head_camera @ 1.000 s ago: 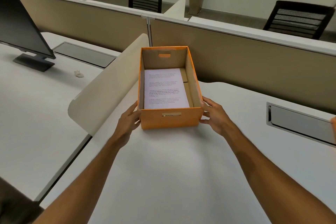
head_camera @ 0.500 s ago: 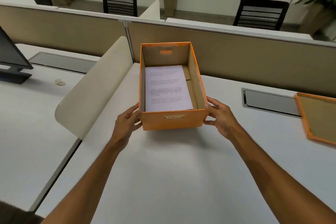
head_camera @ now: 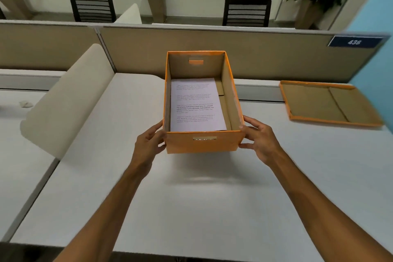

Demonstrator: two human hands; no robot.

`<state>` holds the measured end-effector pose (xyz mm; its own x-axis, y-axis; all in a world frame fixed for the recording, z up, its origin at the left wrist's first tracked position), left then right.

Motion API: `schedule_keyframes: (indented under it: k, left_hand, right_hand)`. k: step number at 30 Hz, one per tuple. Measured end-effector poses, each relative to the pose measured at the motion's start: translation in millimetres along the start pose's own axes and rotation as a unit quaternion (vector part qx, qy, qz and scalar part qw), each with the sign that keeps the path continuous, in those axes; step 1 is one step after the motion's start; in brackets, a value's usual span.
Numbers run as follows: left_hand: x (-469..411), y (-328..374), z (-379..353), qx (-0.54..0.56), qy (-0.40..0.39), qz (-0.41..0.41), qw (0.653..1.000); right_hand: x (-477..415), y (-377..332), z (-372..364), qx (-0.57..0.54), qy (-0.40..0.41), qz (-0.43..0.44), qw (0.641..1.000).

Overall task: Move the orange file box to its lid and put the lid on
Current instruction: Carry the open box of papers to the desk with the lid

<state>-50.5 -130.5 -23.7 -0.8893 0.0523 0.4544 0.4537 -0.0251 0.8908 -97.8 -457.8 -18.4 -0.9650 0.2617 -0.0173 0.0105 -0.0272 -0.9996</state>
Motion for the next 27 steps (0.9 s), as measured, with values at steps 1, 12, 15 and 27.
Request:
schedule_keyframes:
  k: [1,12,15,27]
  left_hand:
    - [10.7,-5.3,-10.4,-0.001,-0.001,0.002,1.000]
    - [138.2,-70.4,-96.2,0.013,0.007,0.002,1.000]
    - [165.2,-83.6,-112.0,-0.006,0.013,0.006,1.000]
    - [201.4,-126.2,-143.3,-0.036,0.034,0.047,0.998]
  right_hand:
    - [11.5,0.0,13.0,-0.001,0.004,0.000,1.000]
    - [144.6,5.2,128.4,-0.025,0.016,0.006,1.000]
    - [173.9,9.5,150.8,-0.029,0.019,-0.003,0.999]
    - [231.0,39.8,184.7,-0.046,0.051,-0.040,0.997]
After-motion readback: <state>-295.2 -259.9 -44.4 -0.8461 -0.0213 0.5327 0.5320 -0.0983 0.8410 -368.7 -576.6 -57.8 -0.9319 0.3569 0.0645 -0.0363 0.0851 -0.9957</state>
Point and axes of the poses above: each hand's wrist, its own x-axis away from the middle knuckle, its own z-axis out of the back of the hand, y = z × x, the point moved 4 cm from there along -x, towards the middle knuckle, and after that the axes turned 15 degrees about z, right-handed, at the moved point
